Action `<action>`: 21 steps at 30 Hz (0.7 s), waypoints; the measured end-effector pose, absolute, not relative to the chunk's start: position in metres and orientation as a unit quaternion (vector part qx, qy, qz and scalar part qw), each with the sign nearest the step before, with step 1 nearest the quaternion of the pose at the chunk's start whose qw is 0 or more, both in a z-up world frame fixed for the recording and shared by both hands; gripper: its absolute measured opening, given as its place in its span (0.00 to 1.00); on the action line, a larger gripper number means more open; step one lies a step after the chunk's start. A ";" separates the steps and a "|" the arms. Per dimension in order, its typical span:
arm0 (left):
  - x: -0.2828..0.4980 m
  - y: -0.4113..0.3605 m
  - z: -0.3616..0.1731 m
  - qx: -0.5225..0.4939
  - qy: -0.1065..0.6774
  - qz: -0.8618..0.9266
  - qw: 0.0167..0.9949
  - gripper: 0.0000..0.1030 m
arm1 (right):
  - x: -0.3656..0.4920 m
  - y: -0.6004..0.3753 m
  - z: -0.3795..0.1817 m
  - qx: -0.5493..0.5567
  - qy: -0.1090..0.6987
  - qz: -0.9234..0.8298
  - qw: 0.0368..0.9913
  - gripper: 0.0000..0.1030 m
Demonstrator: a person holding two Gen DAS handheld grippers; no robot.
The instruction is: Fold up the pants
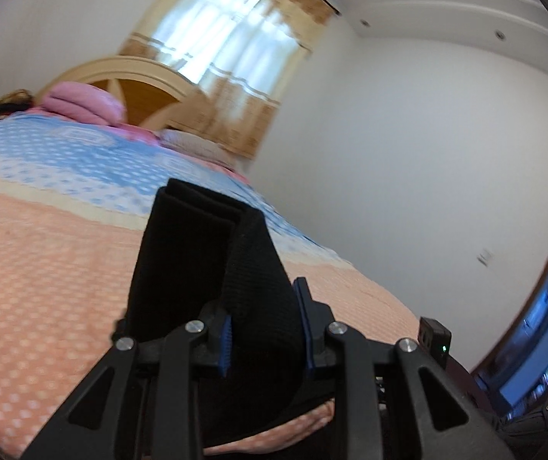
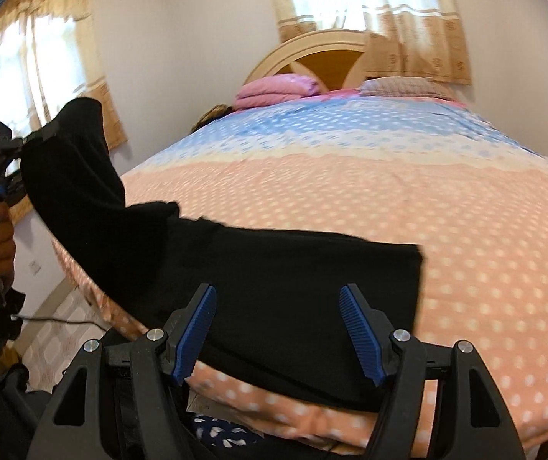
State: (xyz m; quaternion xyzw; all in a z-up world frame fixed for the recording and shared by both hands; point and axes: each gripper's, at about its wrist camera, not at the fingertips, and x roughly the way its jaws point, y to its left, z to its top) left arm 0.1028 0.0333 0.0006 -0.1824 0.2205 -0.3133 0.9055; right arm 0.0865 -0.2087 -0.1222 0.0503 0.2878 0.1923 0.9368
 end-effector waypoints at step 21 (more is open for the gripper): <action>0.125 -0.187 -0.077 0.033 0.359 -0.391 0.847 0.27 | 0.097 -0.340 -0.145 0.227 0.279 0.034 0.932 0.67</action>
